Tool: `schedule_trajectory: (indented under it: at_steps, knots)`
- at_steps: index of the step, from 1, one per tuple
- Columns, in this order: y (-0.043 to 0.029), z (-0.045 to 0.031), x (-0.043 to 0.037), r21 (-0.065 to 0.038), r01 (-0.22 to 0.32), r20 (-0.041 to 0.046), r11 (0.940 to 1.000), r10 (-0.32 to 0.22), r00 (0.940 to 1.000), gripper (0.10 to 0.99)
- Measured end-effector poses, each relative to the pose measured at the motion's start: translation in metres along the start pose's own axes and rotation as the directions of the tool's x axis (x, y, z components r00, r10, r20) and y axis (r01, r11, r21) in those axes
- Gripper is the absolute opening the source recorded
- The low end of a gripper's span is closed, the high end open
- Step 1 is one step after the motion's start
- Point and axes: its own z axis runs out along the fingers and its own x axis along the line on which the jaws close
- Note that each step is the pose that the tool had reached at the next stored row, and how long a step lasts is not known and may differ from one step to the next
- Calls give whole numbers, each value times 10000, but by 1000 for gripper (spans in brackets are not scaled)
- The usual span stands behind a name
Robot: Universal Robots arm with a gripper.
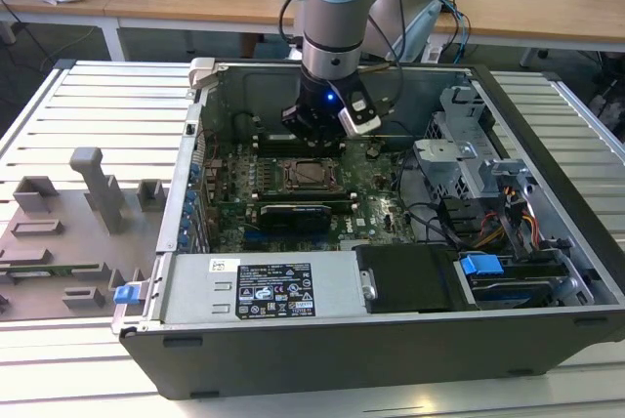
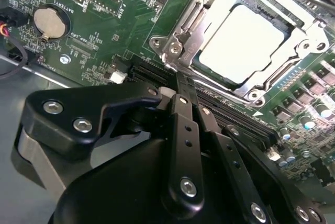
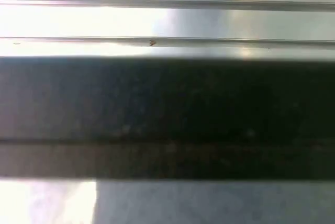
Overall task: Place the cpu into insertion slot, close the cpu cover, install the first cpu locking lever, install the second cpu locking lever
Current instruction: 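Install the first cpu locking lever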
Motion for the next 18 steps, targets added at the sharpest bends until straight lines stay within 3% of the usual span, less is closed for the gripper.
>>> schedule_trajectory:
  at_steps: [3, 6, 9, 10, 12, 15, 18]
  knots:
    - [15, -17, -3, -18, 27, 6, 10000, -27, 10000, 106]
    - [25, -114, -2, 152, 31, 0, 9999, -31, 10000, 106]
    - [-1, -139, 5, 730, 39, -4, 9973, -39, 10000, 106]
    - [-46, -145, 12, 915, 41, -9, 9958, -40, 10000, 106]
    - [-156, -158, 26, 996, 40, -10, 9950, -39, 10000, 106]
    - [-272, -171, 40, 1000, 40, -8, 9950, -40, 10000, 106]
    - [-316, -199, 44, 1001, 39, -9, 9950, -39, 10000, 106]
